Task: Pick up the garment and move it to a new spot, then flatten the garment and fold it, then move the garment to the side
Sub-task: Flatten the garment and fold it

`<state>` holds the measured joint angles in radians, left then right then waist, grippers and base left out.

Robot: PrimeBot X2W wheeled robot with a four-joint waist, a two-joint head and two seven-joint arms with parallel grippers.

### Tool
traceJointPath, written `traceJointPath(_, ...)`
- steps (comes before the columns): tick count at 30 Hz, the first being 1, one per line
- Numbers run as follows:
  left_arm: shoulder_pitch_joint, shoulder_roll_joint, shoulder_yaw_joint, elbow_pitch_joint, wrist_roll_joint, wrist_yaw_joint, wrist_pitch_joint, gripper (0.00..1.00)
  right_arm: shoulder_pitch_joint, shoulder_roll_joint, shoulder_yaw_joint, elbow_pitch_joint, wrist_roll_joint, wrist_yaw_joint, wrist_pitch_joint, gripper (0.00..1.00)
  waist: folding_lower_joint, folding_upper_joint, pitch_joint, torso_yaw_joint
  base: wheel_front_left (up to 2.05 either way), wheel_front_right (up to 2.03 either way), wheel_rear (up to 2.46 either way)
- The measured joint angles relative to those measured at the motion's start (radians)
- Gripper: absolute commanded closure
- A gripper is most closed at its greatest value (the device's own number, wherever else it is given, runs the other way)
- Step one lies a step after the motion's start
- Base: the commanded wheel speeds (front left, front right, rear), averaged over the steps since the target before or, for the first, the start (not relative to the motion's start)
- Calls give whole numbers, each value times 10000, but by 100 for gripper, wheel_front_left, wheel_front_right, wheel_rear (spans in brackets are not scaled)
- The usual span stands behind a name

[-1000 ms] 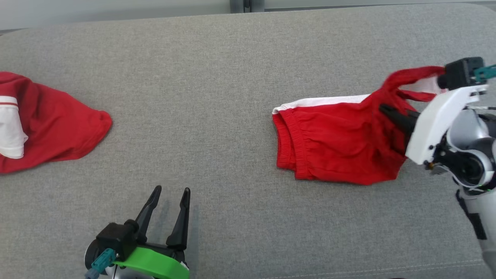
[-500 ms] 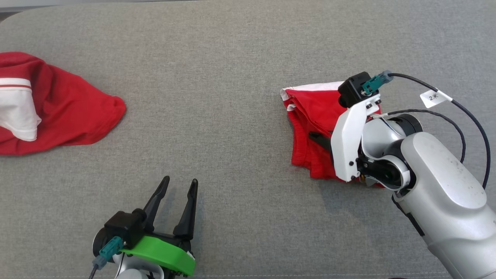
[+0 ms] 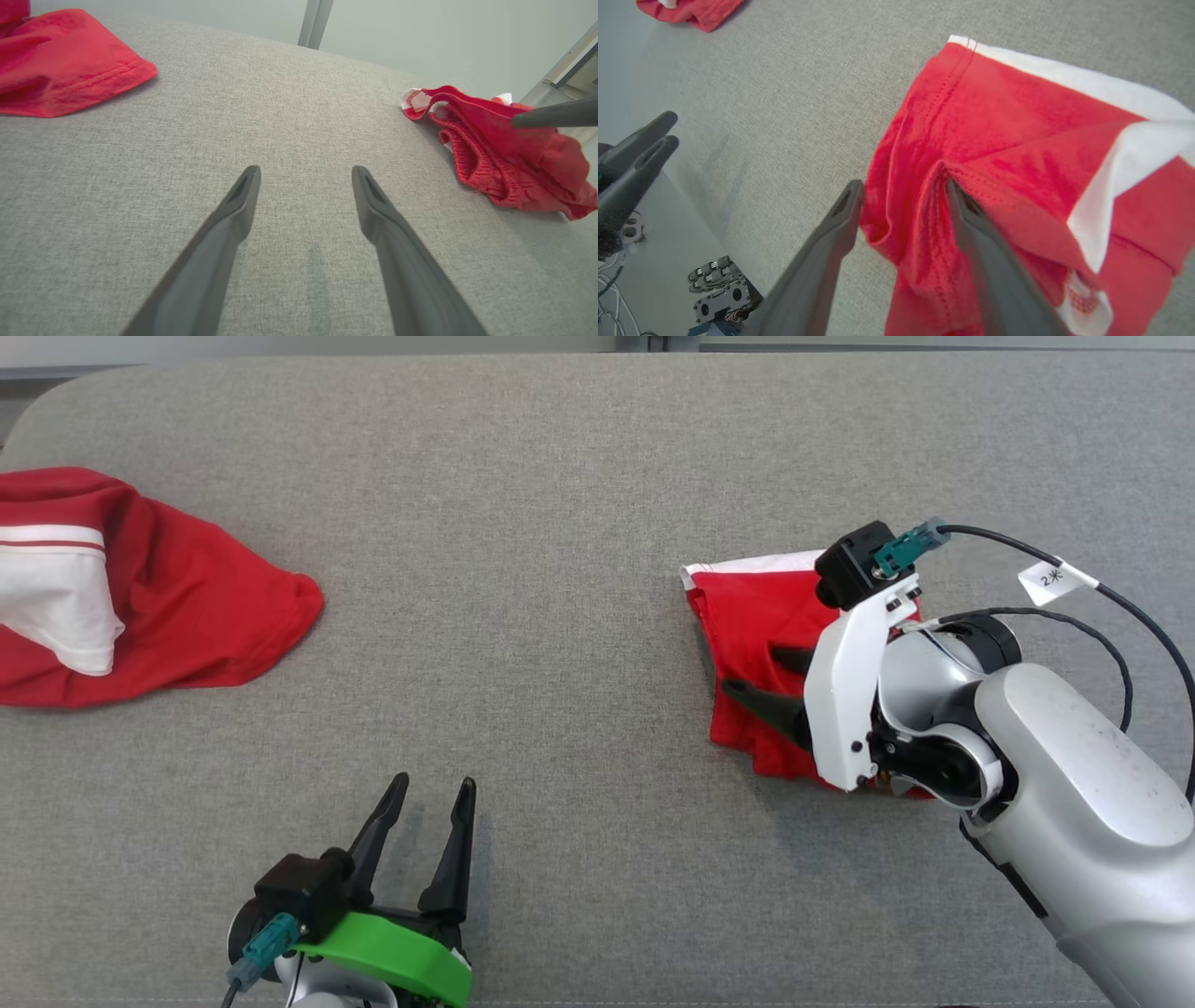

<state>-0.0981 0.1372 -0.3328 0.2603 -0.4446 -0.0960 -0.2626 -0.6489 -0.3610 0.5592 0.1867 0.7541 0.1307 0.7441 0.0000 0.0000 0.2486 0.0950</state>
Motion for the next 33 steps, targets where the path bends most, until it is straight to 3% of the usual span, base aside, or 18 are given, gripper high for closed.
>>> traceJointPath(4, 190, -38, 203, 21, 2, -8, 0, 0, 421, -307, 190, -1218, 336, 0, -188, 0, -1, 0, -245, -28, 0, 0, 0)
traceJointPath(9, 568, -48, 537, -130, -4, 2, 0, 0, 1169, -1241, -297, -3007, 88, 0, -616, 0, 0, 0, -504, -204, 0, 0, 0)
traceJointPath(13, 644, -111, 715, -330, 48, 4, 0, 0, 1961, -1434, -1496, -3687, -865, 0, -2017, 0, 0, 0, -531, -355, 0, 0, 0)
traceJointPath(15, 647, -163, 754, -422, 100, 4, 0, 0, 2352, -1089, -2380, -3668, -1469, 0, -3208, 0, 0, 0, -459, -379, 0, 0, 0)
traceJointPath(16, 646, -188, 767, -454, 115, 4, 0, 0, 2589, -951, -2685, -3567, -1896, 0, -3749, 25, 0, 0, -417, -384, 0, 0, 0)
traceJointPath(17, 646, -215, 771, -495, 153, 2, 0, 0, 2866, -819, -2922, -3419, -2320, 0, -4301, 25, 0, 0, -374, -388, 0, 0, 0)
traceJointPath(18, 642, -232, 782, -525, 169, -8, 0, 0, 3172, -583, -3172, -3198, -2596, 0, -4828, 55, 0, 0, -327, -390, 0, 0, 0)
traceJointPath(19, 639, -245, 775, -541, 190, -13, 0, 0, 3475, -399, -3279, -2936, -2853, -2, -5335, 100, 0, 0, -282, -389, 0, 0, 0)
traceJointPath(27, 626, -339, 901, -571, 345, -113, 0, 0, 4717, 1331, -4021, 391, -5033, 4, -9388, 100, 0, 0, -29, -346, 0, 0, 0)
traceJointPath(33, 634, -313, 951, -546, 451, -190, 0, 0, 4111, 2318, -4253, 2280, -5864, 4, -10015, 100, 0, 0, 28, -466, 0, 0, 0)
